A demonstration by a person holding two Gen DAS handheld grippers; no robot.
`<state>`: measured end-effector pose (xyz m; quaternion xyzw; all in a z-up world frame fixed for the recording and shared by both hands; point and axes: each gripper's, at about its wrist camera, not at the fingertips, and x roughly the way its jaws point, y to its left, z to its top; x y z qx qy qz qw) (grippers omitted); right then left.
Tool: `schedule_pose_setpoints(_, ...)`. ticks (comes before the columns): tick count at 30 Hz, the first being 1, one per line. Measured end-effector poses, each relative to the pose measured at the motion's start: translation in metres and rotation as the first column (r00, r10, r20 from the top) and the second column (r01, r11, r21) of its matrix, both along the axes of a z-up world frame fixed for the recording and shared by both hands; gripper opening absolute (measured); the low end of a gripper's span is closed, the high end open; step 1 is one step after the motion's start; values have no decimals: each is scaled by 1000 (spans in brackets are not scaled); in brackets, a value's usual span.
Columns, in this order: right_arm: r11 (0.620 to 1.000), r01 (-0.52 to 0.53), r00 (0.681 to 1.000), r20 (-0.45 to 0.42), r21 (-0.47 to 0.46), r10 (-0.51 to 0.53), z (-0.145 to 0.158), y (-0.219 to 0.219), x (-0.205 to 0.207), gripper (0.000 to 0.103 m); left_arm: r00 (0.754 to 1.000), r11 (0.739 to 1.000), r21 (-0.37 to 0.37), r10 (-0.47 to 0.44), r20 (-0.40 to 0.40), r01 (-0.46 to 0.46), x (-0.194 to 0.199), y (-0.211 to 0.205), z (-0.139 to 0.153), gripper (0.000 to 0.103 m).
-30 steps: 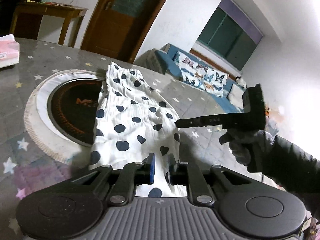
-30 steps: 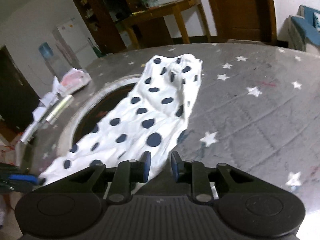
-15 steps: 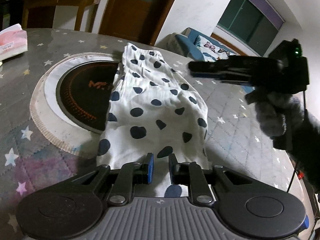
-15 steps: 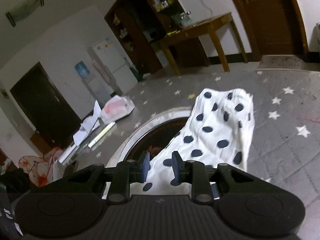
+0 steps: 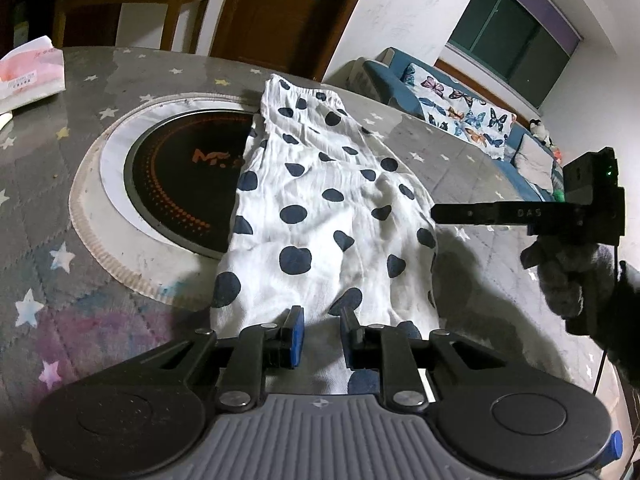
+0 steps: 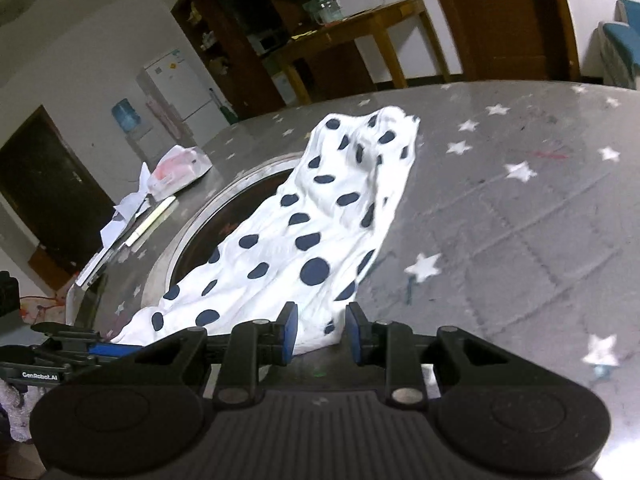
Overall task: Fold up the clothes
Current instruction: 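Grasp the hem end of the stacked legs with the right gripper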
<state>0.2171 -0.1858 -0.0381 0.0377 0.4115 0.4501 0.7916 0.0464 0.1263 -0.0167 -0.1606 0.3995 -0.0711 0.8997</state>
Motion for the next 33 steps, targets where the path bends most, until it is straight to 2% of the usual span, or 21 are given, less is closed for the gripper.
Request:
schedule_pose_setpoints(3,1000,-15,1000,-7,8,15,-8,5,-1,25,1000,1000,1,3,-1,-3,0,0,0,22)
schedule_pose_setpoints(6,1000,-16,1000,16,-20,16,-5,7,-6,8,1000,1000,0,2,1,-2,-1,1,1,22)
schedule_pose_setpoints(9,996,-15,997,78,-90,22,4,5,-17,5,1000,1000,-3,-3,1,3,-3,3,0,22)
schedule_pose_setpoints(12,988,0,993,119,-154,19,10,3,-24,5,1000,1000,-11,-13,-2,13,-5,5,-2,22)
schedule_pose_setpoints(15,980,25,991,135,-198,2,10,3,-24,17,1000,1000,-15,-26,-4,26,-8,6,-2,22)
schedule_pose_setpoints(17,977,44,986,167,-208,-9,16,5,-25,19,999,999,-12,-43,5,43,-9,7,2,28)
schedule_pose_setpoints(22,975,66,965,261,-212,-8,35,17,-28,21,996,997,-1,-71,49,71,-10,4,18,29)
schedule_pose_setpoints(27,979,31,967,254,-200,21,33,46,-15,21,995,998,-12,-61,83,62,8,0,25,32)
schedule_pose_setpoints(33,974,36,973,231,-222,17,16,80,15,21,999,999,-17,-28,43,29,31,5,10,32)
